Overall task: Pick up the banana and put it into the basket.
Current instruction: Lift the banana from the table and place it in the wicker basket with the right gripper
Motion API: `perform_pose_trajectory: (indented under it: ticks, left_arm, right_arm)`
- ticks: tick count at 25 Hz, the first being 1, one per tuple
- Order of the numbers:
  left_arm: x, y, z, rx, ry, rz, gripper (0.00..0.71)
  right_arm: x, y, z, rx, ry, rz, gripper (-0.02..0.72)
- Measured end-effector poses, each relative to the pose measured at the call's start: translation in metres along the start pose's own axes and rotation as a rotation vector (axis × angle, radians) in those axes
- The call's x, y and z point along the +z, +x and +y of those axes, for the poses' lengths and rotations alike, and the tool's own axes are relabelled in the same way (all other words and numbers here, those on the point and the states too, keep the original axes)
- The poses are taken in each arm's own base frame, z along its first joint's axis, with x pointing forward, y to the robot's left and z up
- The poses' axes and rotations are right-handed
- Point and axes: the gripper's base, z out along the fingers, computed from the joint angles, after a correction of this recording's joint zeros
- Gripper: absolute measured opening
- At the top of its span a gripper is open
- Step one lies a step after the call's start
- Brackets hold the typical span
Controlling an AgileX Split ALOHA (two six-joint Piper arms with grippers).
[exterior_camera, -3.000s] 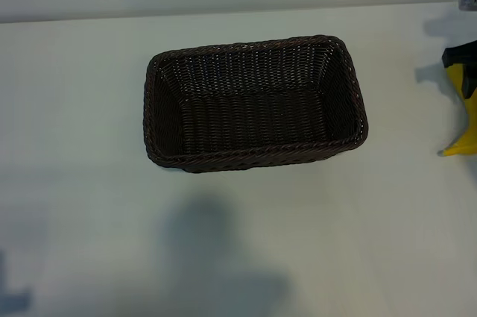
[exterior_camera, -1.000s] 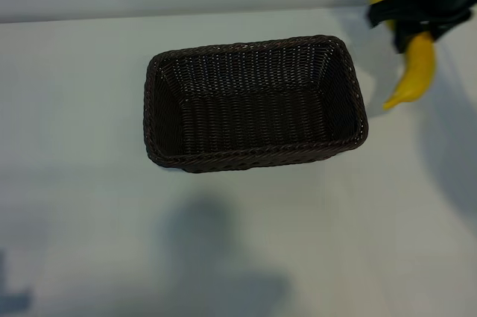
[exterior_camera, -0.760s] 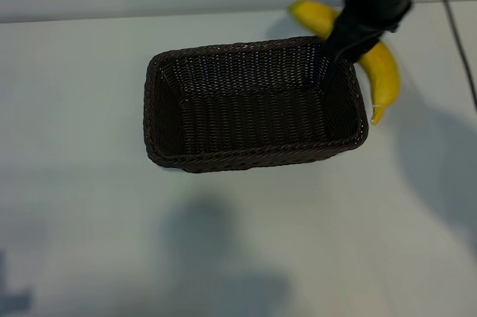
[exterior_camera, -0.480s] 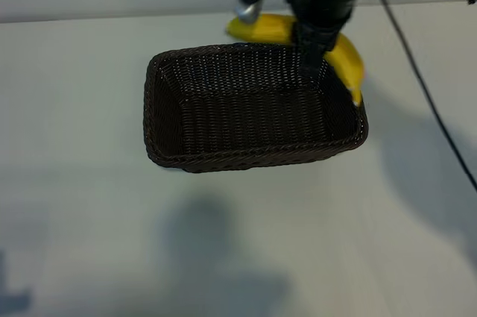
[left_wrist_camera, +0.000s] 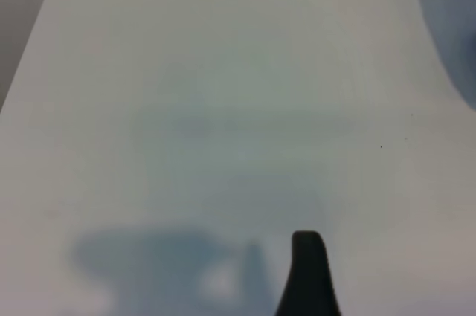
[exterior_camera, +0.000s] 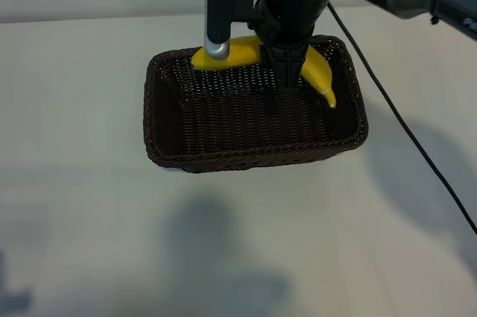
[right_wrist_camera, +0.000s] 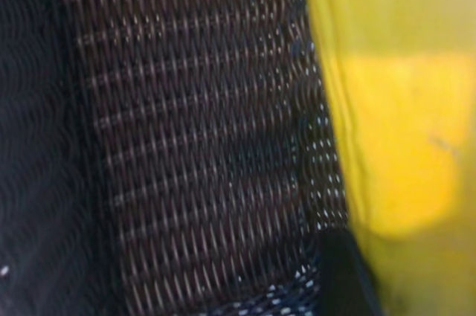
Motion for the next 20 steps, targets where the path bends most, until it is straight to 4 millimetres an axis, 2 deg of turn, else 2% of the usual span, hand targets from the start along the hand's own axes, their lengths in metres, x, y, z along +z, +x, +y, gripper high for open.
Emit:
perform_pose_trajectory:
  ticks: [10,13,20]
  left_arm:
    - [0.000,0.000,0.000,-0.002,0.000,0.000,0.572]
    - [0.000,0.000,0.000,-0.001,0.000,0.000,0.572]
    - [0.000,0.000,0.000,-0.001,0.000,0.000,0.572]
  right_arm:
    - [0.064,0.001,0.014,0.030,-0.107,0.021,0.424]
    - [0.070,0.002,0.016,0.029,-0.116,0.027,0.424]
    - [0.070,0.002,0.015,0.029,-0.110,0.023,0.423]
